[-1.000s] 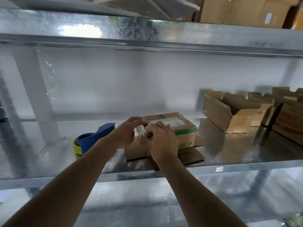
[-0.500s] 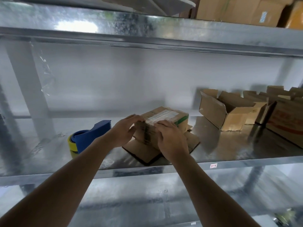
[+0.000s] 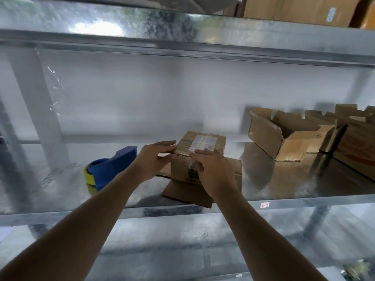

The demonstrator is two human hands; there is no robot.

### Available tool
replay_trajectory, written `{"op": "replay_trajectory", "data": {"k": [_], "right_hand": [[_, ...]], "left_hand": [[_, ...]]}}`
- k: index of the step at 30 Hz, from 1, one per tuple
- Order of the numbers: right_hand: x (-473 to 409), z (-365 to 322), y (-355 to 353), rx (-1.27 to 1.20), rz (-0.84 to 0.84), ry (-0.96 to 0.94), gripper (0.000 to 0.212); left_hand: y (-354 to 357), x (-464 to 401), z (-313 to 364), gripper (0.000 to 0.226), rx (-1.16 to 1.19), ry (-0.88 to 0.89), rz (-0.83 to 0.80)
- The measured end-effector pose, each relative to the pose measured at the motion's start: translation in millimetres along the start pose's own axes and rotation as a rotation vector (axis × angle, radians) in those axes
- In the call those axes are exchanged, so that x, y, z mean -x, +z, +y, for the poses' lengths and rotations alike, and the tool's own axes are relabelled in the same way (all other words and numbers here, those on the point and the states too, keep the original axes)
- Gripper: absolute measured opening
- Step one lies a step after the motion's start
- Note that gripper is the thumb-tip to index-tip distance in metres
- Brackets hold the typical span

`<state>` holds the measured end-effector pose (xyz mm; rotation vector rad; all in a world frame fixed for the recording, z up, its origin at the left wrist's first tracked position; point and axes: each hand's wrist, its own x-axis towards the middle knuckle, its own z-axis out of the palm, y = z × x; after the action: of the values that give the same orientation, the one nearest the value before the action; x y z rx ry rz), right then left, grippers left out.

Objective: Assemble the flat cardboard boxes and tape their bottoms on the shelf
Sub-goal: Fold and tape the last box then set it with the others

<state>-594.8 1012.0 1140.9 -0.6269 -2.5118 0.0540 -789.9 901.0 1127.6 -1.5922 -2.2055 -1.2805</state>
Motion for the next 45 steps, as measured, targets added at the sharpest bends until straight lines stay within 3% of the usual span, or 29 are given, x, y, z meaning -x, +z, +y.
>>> {"op": "replay_trajectory", "data": {"k": [10,15,25,29,33,40,45], "right_hand": [[2.2,0.5,7.3,-0.048,0.052,0.057,0.036],[0.7,3.5,6.5,-0.069,0.012,0.064,0.037],[-0.4,25.1,13.2,-0.173,0.023,-0.021,0.05],[9.8,39.0,23.6,-0.126,0.088,0.039,0.064],[18.3,40.1,38.9,-0.195,0.025,0.066,0.068],[15.5,42.3,42.8,-0.185,-0.002,0.067,0.076],[15.4,40.2,41.1,-0.301,0.062,0.093,0.065]], "left_hand": [[16.8,9.3,-7.1,0.038,0.361,-0.281,0.039],[19.7,8.2,-4.8,0.017,0.391,-0.318,0.056],[-2.1,0.4,-2.8,0.02,-0.135,-0.039,-0.02],[-0.7,-0.8,-0.7,0.066,0.081,-0.087,-0.099],[13.3,-0.4,-4.4,0.052,-0.007,0.068,-0.159],[23.2,0.1,-2.3,0.045,-0.028,0.027,-0.124],[23.8,7.8,0.8,0.057,0.21,-0.016,-0.21]]}}
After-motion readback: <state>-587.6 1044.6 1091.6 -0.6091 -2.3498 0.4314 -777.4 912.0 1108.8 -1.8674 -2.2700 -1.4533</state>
